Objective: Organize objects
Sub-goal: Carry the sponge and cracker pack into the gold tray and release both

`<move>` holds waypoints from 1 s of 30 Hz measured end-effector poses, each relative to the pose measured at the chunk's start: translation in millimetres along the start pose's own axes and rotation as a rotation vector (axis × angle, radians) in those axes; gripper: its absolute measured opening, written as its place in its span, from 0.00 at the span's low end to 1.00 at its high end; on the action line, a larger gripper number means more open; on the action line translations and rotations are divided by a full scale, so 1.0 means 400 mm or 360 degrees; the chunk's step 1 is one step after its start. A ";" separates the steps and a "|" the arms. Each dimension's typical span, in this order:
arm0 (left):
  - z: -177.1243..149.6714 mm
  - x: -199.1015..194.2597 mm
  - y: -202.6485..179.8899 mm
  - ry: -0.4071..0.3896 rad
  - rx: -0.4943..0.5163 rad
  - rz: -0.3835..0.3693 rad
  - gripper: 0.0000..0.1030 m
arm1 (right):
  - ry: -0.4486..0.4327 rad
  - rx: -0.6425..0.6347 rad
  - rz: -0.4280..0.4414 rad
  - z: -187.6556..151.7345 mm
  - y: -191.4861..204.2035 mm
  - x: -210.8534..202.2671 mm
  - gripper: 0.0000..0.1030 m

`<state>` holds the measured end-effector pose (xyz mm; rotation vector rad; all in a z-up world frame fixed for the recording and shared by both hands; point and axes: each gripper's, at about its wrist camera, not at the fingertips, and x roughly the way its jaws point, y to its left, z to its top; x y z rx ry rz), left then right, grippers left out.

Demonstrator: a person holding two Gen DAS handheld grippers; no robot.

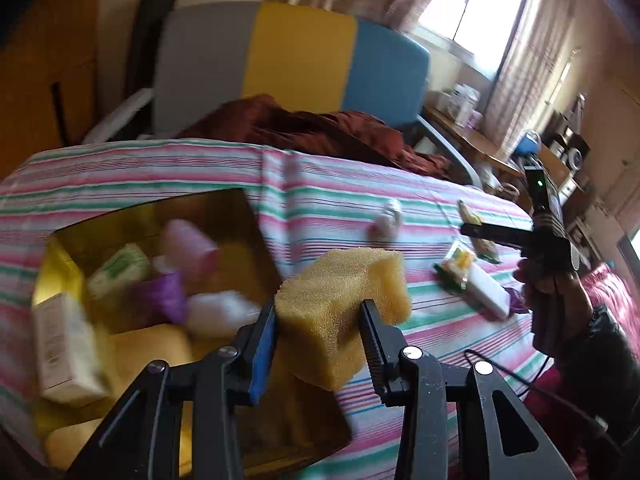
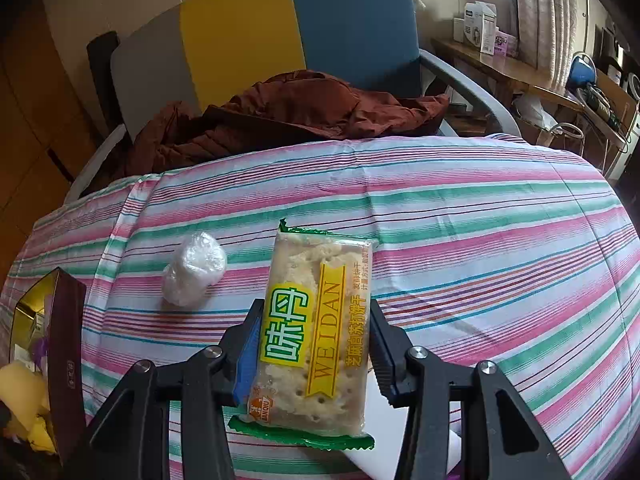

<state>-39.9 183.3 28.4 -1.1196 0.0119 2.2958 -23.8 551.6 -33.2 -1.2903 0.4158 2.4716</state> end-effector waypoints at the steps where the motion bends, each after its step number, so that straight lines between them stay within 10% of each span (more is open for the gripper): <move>1: -0.008 -0.022 0.033 -0.0015 -0.0025 0.0021 0.39 | 0.0000 -0.0018 0.0003 -0.002 0.012 -0.007 0.46; 10: -0.138 -0.101 0.184 -0.0003 -0.0169 0.0065 0.39 | -0.0064 -0.0231 0.0183 -0.054 0.247 -0.131 0.46; 30: -0.197 -0.074 0.169 0.0015 -0.0079 -0.0030 0.47 | 0.0008 -0.0498 0.0629 -0.173 0.709 -0.204 0.47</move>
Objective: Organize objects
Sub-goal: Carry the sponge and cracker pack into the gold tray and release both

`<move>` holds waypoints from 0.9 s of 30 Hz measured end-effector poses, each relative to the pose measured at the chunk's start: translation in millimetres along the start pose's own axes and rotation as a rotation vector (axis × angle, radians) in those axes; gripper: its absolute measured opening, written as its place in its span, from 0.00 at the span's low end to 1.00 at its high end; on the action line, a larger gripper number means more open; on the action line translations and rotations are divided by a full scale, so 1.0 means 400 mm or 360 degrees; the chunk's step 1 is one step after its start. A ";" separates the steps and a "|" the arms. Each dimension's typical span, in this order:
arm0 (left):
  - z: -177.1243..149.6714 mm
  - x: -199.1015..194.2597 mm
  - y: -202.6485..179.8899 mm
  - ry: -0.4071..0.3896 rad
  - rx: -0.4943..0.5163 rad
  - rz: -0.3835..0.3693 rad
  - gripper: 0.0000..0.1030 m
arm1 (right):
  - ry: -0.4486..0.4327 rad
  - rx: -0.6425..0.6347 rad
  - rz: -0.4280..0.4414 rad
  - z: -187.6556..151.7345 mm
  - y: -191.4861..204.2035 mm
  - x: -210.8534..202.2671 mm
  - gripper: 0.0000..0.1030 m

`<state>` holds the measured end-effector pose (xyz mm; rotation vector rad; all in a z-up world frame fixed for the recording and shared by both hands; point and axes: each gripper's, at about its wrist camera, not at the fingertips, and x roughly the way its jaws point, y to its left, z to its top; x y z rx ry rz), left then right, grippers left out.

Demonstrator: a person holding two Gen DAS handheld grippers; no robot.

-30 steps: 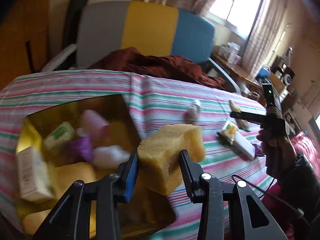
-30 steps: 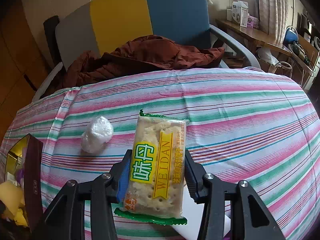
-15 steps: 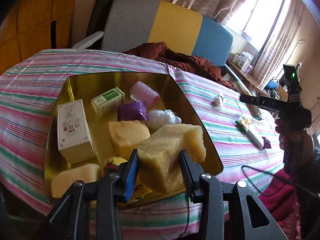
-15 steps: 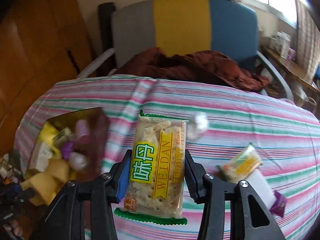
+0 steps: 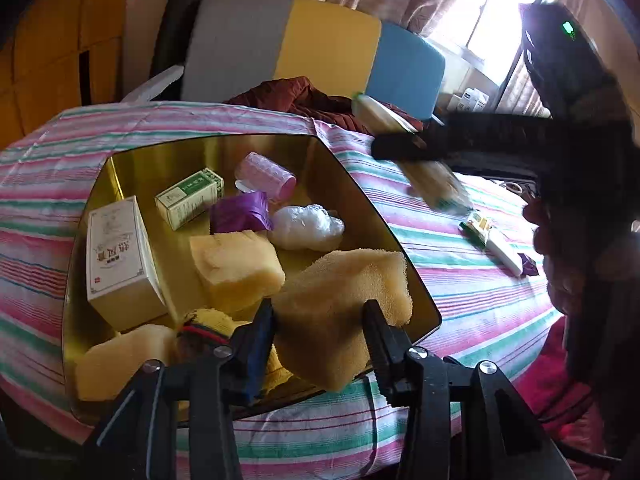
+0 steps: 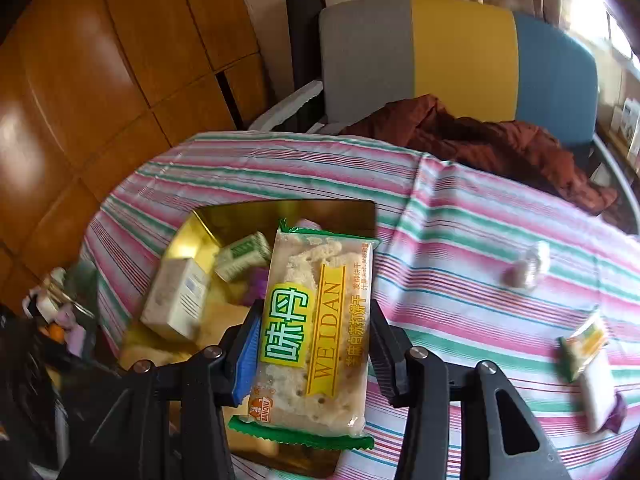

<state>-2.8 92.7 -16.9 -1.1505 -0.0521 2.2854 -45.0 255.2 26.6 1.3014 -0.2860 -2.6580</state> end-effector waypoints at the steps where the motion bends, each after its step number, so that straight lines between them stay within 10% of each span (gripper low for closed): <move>1: -0.001 0.004 0.005 0.0013 -0.0018 -0.0012 0.52 | 0.0003 0.0034 0.0026 0.010 0.004 0.012 0.50; 12: 0.001 -0.031 0.043 -0.0049 -0.0089 0.0023 0.58 | 0.0018 0.0096 0.0034 -0.012 0.021 0.027 0.62; 27: -0.011 -0.060 0.045 -0.0166 -0.0070 0.0408 0.73 | -0.0007 0.0040 -0.0241 -0.119 0.009 0.013 0.76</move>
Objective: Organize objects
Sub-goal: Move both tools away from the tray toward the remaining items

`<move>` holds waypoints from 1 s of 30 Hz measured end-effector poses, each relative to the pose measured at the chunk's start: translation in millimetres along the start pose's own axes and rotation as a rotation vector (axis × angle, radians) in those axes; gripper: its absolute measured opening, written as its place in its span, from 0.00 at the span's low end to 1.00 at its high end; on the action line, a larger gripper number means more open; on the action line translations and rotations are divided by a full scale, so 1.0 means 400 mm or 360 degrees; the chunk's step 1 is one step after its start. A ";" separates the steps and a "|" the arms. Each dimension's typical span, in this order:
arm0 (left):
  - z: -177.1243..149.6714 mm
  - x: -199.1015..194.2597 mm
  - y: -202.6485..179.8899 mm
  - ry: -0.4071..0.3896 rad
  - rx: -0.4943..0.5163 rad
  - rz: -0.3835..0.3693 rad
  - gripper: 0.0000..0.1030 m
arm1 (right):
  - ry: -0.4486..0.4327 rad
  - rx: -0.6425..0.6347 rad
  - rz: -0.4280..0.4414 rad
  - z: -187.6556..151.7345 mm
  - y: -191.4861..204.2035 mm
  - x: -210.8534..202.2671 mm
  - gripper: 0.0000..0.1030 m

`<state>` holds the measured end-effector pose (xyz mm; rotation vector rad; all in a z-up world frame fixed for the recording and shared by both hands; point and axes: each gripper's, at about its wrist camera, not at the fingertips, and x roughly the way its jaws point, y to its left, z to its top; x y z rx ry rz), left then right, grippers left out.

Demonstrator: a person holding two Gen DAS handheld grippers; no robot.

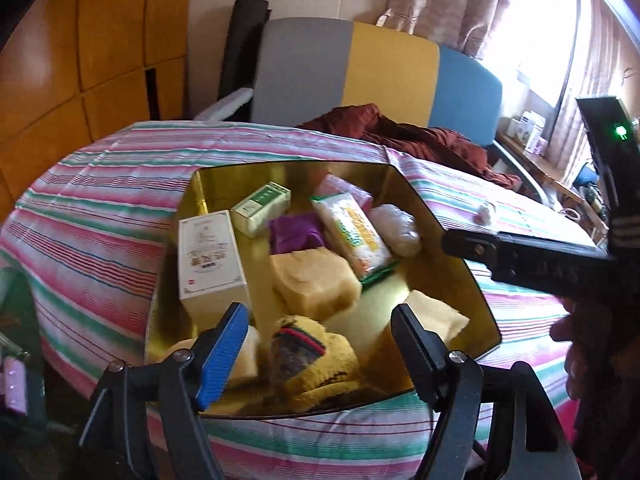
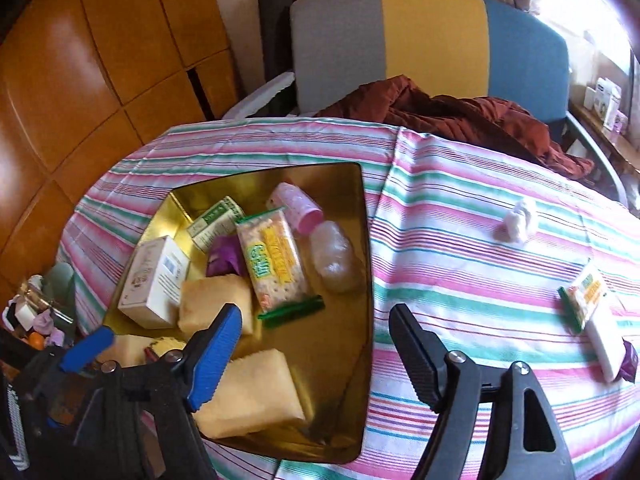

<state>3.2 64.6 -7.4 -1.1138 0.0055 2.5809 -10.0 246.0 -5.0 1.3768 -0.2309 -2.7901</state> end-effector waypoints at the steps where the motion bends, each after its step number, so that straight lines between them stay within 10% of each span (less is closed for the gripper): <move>1: 0.000 -0.001 0.000 -0.0010 0.0006 0.0022 0.73 | -0.0009 -0.0002 -0.0026 -0.005 -0.001 -0.003 0.76; 30: -0.014 0.013 -0.007 -0.0017 0.0063 0.0127 0.74 | -0.0064 -0.0010 -0.0270 -0.049 -0.049 -0.024 0.77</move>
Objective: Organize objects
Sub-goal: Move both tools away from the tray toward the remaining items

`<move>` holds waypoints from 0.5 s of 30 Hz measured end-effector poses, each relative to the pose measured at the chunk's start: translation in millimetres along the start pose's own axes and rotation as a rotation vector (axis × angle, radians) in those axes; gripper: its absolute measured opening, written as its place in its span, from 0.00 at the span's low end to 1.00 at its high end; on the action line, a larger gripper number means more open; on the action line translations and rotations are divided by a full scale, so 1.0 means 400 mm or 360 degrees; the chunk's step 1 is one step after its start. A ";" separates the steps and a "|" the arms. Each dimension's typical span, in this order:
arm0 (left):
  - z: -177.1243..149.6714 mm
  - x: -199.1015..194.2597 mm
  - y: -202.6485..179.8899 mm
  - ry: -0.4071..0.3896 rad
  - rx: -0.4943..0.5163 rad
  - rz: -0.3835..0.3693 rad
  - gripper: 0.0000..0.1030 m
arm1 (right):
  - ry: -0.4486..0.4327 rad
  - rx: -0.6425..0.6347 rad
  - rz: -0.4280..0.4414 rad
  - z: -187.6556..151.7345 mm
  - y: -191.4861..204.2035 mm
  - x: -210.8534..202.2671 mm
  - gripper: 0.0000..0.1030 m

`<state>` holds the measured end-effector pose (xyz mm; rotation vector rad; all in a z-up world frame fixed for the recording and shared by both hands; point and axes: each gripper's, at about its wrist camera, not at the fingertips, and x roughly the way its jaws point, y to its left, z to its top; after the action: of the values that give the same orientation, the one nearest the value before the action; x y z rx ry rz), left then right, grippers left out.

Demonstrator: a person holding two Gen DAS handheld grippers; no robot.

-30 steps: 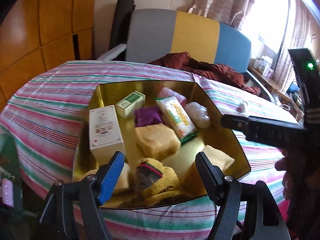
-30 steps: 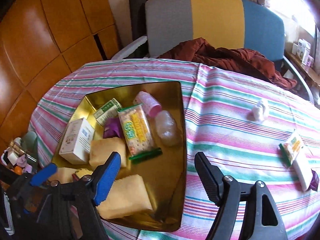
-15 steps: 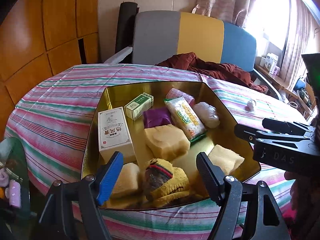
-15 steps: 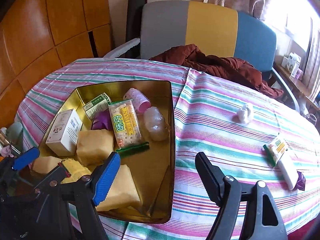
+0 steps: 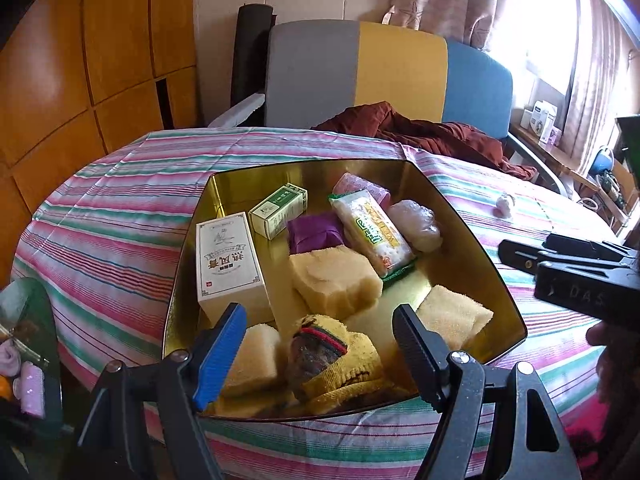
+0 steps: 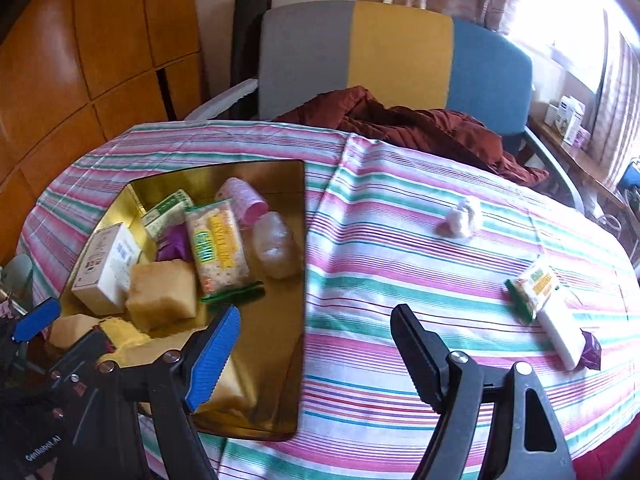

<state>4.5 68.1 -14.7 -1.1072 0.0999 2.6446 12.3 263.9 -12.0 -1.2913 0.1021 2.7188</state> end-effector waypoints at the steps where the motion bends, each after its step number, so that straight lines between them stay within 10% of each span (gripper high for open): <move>1: -0.001 0.001 -0.001 0.0003 0.0004 0.0001 0.74 | 0.0005 0.0014 -0.0007 -0.001 -0.010 0.001 0.77; 15: -0.007 0.012 -0.015 0.0022 0.0041 0.0022 0.74 | 0.0061 0.0096 -0.0163 -0.022 -0.164 0.004 0.77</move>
<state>5.0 74.2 -19.9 -1.1205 0.1439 2.6404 27.6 327.9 -19.4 -1.2952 0.1178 2.5861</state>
